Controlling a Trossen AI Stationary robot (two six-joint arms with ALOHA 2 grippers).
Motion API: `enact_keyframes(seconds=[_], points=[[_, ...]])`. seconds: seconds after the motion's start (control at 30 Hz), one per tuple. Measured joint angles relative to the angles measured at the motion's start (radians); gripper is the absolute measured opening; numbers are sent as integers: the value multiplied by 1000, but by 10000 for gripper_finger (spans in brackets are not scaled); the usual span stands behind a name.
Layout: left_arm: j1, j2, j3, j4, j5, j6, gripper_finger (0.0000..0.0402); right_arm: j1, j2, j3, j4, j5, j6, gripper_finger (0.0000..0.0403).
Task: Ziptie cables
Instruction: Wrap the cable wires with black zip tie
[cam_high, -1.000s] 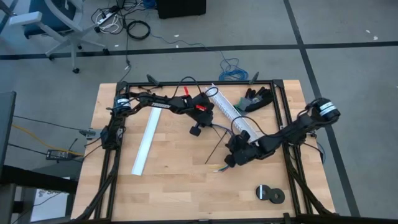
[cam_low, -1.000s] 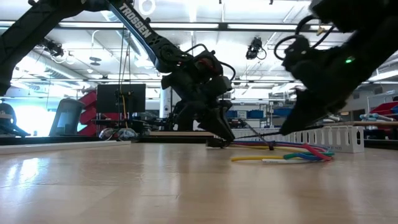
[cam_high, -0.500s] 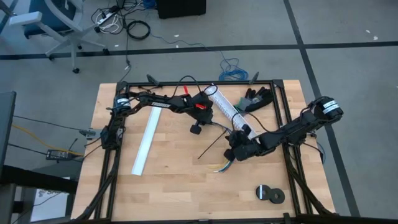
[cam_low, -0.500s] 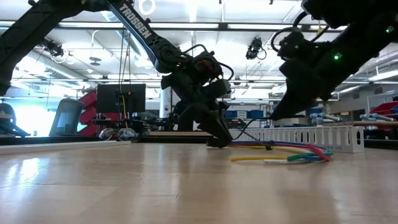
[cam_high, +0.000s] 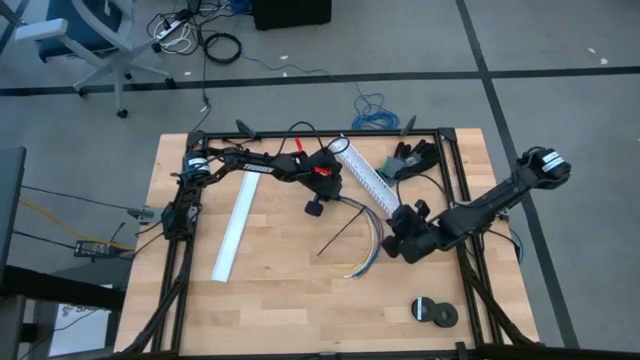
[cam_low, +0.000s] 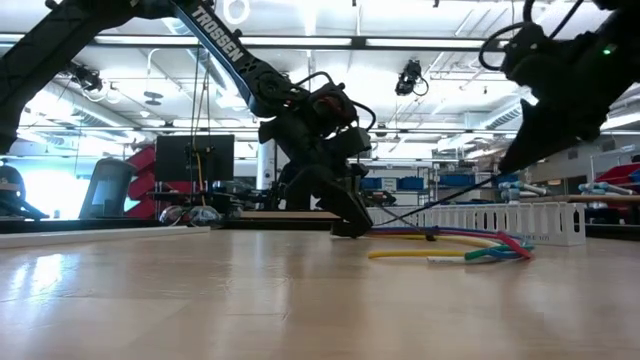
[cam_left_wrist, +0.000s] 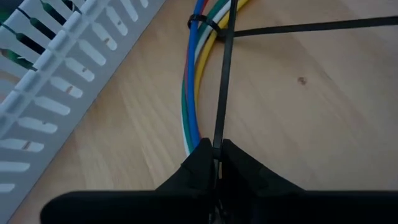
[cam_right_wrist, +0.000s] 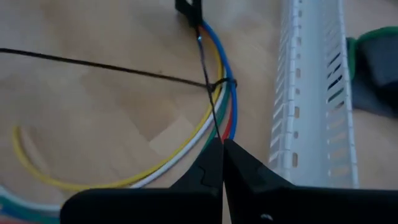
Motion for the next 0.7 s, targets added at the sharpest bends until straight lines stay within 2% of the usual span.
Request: enact_keyframes(seconds=[0.13, 0.4, 0.47, 0.53, 0.7], points=[[0, 0, 0, -4, 1, -2, 33, 32, -1, 0, -87, -87, 114, 0], [-1, 0, 0, -6, 1, -3, 33, 131, 5, 0, -223, -127, 374, 0], [-1, 0, 0, -3, 1, -3, 33, 143, 5, -9, -184, -89, 379, 0], [-5, 0, -1, 0, 1, -3, 33, 146, 6, -21, -123, -1, 333, 0], [-21, 0, 2, -4, -1, -3, 33, 90, 6, -35, 66, 233, 115, 0]])
